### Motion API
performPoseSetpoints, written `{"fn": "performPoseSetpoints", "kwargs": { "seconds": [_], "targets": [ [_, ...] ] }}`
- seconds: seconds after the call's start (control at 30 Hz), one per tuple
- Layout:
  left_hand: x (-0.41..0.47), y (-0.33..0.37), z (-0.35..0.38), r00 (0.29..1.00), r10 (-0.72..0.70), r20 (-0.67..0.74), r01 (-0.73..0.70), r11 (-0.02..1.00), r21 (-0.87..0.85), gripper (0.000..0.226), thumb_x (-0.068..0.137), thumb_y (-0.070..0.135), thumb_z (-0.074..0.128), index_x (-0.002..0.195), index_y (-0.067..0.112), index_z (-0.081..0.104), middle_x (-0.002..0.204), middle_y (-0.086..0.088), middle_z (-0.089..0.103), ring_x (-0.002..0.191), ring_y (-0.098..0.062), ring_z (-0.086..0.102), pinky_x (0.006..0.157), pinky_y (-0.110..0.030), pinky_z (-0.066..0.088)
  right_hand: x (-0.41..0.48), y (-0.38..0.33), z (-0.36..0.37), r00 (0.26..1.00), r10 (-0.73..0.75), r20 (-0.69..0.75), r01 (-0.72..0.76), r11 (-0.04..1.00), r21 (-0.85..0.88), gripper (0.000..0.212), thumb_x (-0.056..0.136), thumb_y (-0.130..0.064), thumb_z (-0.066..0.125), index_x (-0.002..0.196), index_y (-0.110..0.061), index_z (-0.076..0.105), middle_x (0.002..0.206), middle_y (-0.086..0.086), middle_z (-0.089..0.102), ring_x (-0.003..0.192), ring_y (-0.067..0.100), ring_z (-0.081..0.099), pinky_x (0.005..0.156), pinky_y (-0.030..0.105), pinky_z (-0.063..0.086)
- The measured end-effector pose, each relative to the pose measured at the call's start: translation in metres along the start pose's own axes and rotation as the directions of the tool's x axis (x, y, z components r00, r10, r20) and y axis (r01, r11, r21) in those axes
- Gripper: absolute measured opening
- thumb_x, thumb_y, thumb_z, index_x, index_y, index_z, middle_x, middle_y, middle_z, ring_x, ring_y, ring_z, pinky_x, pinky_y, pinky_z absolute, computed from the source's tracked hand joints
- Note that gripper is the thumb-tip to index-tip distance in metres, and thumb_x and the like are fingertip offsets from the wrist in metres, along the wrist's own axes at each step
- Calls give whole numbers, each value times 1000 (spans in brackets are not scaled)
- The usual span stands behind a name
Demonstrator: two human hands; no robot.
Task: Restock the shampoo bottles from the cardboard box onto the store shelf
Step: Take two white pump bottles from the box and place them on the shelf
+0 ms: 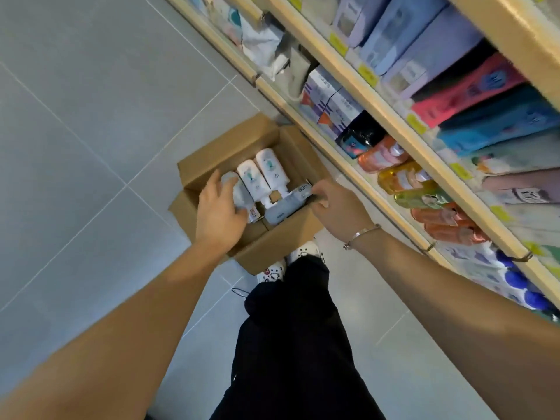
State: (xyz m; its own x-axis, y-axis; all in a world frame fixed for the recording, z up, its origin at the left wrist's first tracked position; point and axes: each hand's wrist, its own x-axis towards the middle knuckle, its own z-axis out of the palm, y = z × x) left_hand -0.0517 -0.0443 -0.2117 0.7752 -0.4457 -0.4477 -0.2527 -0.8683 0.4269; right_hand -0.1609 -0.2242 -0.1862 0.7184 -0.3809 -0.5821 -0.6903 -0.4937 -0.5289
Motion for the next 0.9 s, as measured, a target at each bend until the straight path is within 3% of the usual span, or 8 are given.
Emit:
{"fn": "performPoseSetpoints", "kwargs": {
  "seconds": [0.17,0.3,0.43,0.53,0.63,0.73,0.8,0.9],
  "targets": [
    [36,-68,64,986,-142,89,138,989,50,59,88,12,52,143,14,32,158,-10,10,143,-31,12,115,-41,19,82,36,63,982,57,180,-41,995,-92,29,91,-10,46,118,-4,55,116,18,59,104,31,55,85,34,44],
    [78,-118,130,981,-142,131,123,982,143,57,90,16,49,144,15,31,158,-8,12,145,-30,9,116,-39,13,150,74,117,967,75,242,-39,988,-151,33,90,-9,44,121,-5,54,104,17,59,93,28,55,70,27,35],
    [132,-159,198,981,-75,179,40,981,192,58,89,12,47,145,14,30,156,-11,18,143,-33,11,116,-39,9,219,111,178,959,135,249,-103,985,-136,41,92,-15,47,132,-8,45,128,17,55,117,31,51,83,26,38],
    [177,-183,240,975,7,222,-54,977,206,64,86,10,52,145,19,29,158,-7,13,144,-32,8,116,-38,8,267,134,215,953,210,218,-213,977,-8,41,92,-16,50,131,-4,43,128,19,54,116,32,51,94,34,39],
    [224,-201,283,962,54,267,-117,967,228,69,87,7,53,147,23,23,159,-3,5,146,-31,-2,119,-43,10,317,162,247,946,265,186,-292,947,136,47,91,-15,51,135,-4,36,127,17,54,107,28,53,89,34,40],
    [264,-210,316,947,141,290,-222,937,271,71,87,1,48,148,24,21,160,-2,4,146,-32,-2,119,-43,11,357,182,271,942,310,128,-335,892,304,64,89,-24,58,141,-4,27,135,15,49,117,27,52,101,39,42],
    [285,-208,331,924,242,297,-337,882,330,72,89,2,47,150,23,15,160,-1,2,146,-31,-2,119,-40,8,377,189,284,941,314,124,-337,852,401,67,83,-27,66,137,-5,34,130,12,53,115,27,55,100,43,45],
    [308,-196,337,909,297,291,-394,840,372,81,87,1,50,151,23,5,160,1,-4,146,-29,-2,119,-39,6,395,192,294,939,296,174,-343,776,530,57,72,-21,78,119,-7,48,115,9,63,101,25,64,90,44,53]
  ]
}}
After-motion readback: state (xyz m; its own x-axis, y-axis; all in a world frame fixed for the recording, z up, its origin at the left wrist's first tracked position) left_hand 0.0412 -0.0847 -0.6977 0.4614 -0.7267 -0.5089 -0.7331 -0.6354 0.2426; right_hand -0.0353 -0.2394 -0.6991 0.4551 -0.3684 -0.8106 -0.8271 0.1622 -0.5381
